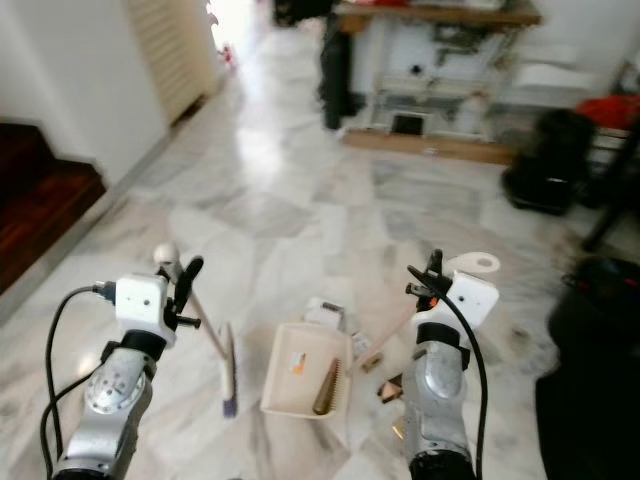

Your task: Sweep floor

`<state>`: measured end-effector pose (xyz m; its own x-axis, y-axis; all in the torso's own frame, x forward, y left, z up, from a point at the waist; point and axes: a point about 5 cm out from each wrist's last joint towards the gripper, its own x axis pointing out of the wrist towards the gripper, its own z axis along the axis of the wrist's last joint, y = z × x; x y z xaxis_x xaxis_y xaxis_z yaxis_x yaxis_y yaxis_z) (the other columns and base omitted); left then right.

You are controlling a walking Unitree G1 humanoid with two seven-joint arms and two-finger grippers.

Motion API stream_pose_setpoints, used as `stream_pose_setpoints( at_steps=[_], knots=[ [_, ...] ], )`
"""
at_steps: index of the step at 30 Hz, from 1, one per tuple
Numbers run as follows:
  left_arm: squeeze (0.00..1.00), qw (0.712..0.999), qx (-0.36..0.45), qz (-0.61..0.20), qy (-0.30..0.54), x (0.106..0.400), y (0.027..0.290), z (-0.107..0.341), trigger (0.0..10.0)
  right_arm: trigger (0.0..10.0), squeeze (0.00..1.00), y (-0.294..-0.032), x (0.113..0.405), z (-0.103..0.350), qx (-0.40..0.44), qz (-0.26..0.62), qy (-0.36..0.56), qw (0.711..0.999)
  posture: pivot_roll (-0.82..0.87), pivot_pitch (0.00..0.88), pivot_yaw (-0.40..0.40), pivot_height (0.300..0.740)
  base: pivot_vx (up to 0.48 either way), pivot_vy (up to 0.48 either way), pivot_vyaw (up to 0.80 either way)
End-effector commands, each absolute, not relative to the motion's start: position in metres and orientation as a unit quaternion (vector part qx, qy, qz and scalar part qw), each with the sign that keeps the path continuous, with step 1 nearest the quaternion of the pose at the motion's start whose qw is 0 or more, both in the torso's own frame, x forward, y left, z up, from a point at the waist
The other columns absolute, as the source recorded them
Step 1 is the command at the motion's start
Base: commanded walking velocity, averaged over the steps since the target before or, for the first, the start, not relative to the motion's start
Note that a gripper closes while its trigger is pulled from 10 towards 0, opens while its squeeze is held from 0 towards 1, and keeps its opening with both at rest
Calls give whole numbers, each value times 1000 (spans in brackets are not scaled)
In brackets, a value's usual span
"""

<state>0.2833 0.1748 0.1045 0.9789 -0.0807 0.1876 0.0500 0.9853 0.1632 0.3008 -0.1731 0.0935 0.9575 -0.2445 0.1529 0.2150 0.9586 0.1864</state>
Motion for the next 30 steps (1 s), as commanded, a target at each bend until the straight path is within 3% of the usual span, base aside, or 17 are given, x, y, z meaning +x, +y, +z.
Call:
stream_pose_setpoints(
  at_steps=[1,30],
  knots=[
    [0,988,84,-31,-129,286,173,116,10000,10000,0,-178,303,107,90,-120,-119,981,111,0,4,740,0,0,794],
    [0,989,83,-9,-124,283,177,114,10000,10000,0,-173,304,107,100,-113,-108,983,127,0,-4,740,0,0,785]
  ],
)
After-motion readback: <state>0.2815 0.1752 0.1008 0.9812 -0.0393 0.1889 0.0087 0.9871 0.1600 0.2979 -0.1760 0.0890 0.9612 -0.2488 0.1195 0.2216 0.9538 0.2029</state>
